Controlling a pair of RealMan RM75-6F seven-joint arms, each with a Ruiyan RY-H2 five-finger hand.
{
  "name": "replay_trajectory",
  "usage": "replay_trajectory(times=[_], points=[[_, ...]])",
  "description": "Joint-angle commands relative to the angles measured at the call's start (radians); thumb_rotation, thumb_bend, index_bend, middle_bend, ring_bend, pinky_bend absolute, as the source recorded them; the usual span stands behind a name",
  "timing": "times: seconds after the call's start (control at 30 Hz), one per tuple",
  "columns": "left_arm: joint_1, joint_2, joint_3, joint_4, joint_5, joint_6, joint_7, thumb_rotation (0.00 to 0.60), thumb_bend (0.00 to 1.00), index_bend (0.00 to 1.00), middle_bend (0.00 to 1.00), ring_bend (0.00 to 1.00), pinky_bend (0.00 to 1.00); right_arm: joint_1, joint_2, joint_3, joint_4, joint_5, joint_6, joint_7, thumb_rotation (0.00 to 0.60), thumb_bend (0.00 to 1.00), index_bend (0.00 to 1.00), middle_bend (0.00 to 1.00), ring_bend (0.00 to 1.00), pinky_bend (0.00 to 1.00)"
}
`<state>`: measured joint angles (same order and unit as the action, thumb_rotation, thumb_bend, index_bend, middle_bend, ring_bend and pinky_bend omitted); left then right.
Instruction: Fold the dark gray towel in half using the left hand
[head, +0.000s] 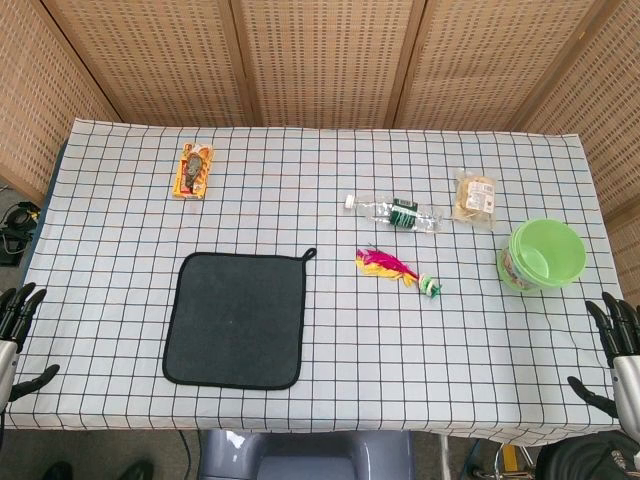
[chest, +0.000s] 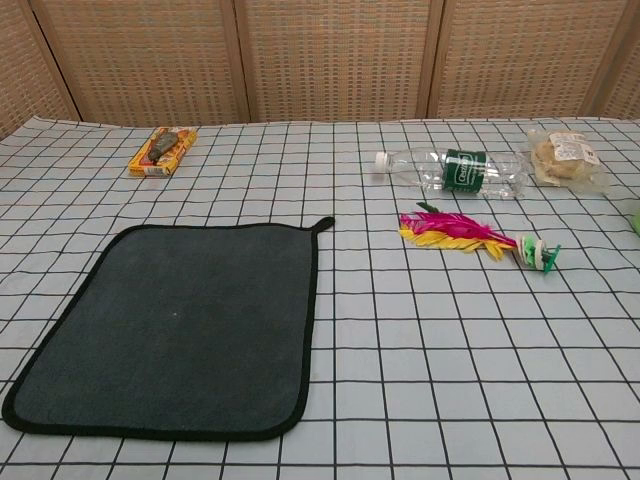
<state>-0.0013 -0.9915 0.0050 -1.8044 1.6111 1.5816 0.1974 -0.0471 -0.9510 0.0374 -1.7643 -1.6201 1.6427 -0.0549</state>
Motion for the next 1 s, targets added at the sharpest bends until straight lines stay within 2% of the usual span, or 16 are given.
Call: replay_trajectory(times=[0.03,0.23,0.37,0.47,0.63,0.8,1.0], points=[[0.0,0.0,0.001,0.0,-0.001,-0.001,0.0,0.6,0.0,0.0,0.0,0.0,0.0,0.0,0.0,0.0,-0.001,-0.001,0.0,-0.001,0.6,0.0,0.0,0.0,0.0,0.0],[-0.018,-0.013,-0.002,0.003,-0.019,-0.041,0.015,0.6,0.0,0.0,0.0,0.0,0.0,-0.003,0.002,0.001,-0.005,-0.004,0.01,-0.003,0.6,0.0,0.0,0.0,0.0,0.0],[-0.07,-0.034,-0.015,0.002,-0.037,-0.124,0.044,0.6,0.0,0.0,0.0,0.0,0.0,0.0,0.004,0.003,-0.005,0.007,-0.001,-0.005,0.6,0.0,0.0,0.0,0.0,0.0],[-0.169,-0.061,-0.041,0.025,-0.027,-0.251,0.053,0.6,0.0,0.0,0.0,0.0,0.0,0.006,0.005,0.01,-0.003,0.028,-0.016,-0.007,0.6,0.0,0.0,0.0,0.0,0.0],[-0.347,-0.131,-0.076,0.1,0.049,-0.428,-0.03,0.6,0.01,0.01,0.0,0.0,0.0,0.01,0.003,0.024,0.0,0.063,-0.024,-0.013,0.6,0.0,0.0,0.0,0.0,0.0],[-0.509,-0.247,-0.102,0.209,0.115,-0.562,-0.08,0.6,0.19,0.2,0.0,0.0,0.0,0.015,0.006,0.032,0.007,0.092,-0.039,-0.008,0.6,0.0,0.0,0.0,0.0,0.0],[-0.611,-0.348,-0.112,0.314,0.146,-0.621,-0.104,0.6,0.31,0.34,0.0,0.0,0.0,0.016,0.007,0.035,0.001,0.123,-0.055,-0.029,0.6,0.0,0.0,0.0,0.0,0.0]])
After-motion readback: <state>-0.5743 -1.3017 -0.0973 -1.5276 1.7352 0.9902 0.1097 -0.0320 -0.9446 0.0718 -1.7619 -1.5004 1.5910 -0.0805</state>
